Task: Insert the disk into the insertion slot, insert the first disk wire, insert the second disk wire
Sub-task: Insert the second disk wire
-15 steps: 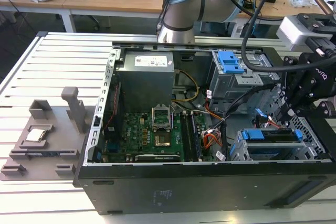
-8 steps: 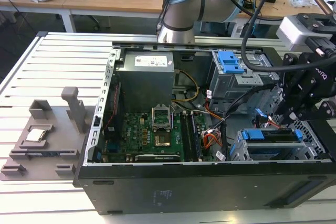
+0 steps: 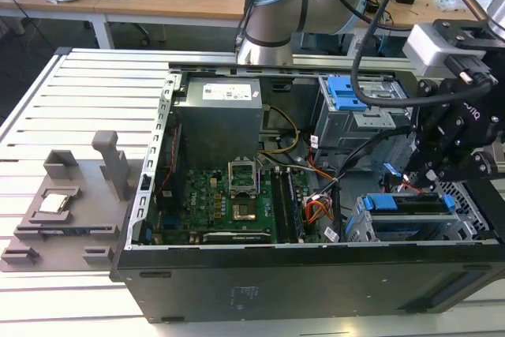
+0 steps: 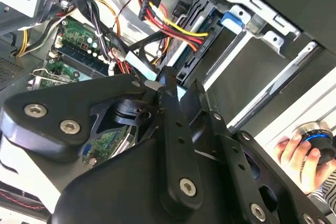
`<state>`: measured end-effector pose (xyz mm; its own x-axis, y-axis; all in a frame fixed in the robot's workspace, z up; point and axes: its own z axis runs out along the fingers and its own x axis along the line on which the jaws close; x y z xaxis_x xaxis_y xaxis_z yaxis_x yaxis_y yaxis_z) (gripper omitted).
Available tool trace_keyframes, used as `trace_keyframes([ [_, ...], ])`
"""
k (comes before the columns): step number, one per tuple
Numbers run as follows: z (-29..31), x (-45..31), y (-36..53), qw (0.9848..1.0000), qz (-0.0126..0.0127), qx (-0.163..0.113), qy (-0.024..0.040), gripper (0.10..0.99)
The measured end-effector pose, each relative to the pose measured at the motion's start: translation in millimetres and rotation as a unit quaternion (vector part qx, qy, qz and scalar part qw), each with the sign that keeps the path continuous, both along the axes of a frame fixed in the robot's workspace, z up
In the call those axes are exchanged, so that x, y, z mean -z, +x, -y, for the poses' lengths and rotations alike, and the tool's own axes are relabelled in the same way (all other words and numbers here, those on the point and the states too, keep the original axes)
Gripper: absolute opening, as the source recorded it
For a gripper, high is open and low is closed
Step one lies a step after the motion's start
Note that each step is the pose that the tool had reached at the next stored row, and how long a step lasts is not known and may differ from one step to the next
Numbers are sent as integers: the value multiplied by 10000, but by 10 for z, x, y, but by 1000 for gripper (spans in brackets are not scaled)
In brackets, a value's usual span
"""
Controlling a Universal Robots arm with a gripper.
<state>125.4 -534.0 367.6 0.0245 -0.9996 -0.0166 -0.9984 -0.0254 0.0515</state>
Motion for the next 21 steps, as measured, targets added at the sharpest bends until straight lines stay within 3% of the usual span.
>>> trace_keyframes([
  [13, -7, 1, -230, 10000, 0, 0, 0, 302],
  [15, -30, 1, -244, 10000, 0, 0, -1, 302],
  [17, -96, 1, -270, 10000, 0, 0, -2, 302],
  [21, -119, 10, -297, 10000, 0, -1, -5, 302],
])
